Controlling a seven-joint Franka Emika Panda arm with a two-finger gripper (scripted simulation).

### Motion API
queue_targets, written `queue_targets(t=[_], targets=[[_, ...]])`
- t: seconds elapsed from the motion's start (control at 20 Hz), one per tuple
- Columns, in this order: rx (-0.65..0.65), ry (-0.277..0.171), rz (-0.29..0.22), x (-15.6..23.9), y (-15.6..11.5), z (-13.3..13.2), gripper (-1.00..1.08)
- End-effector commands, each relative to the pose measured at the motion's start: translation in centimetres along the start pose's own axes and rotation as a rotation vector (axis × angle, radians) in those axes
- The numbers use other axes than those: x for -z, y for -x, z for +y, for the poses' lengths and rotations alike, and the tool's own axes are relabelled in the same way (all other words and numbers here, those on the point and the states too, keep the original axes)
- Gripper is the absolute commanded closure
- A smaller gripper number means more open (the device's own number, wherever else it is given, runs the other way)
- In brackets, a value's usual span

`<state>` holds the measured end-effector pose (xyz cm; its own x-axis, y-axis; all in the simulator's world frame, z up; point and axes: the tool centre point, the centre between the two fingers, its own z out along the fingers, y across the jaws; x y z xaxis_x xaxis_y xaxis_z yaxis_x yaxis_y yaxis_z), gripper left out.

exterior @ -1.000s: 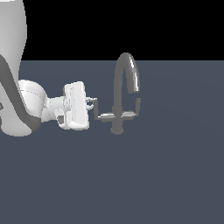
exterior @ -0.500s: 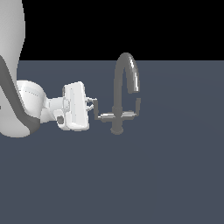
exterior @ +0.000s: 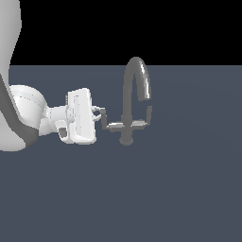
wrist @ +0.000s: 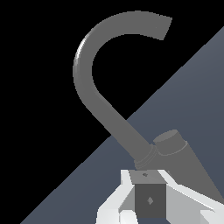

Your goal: Turn on the faucet by rotating a designated handle.

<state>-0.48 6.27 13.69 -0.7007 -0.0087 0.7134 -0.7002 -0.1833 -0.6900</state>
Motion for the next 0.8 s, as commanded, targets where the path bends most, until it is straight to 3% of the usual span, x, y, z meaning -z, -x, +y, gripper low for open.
queue_targets(t=[0.0, 0.75], targets=[[-0.002, 0.001, 0.010, -0.1, -1.2, 0.1, 1.08], [-0.001, 0.001, 0.009, -0.1, -3.1, 4.5, 1.08]])
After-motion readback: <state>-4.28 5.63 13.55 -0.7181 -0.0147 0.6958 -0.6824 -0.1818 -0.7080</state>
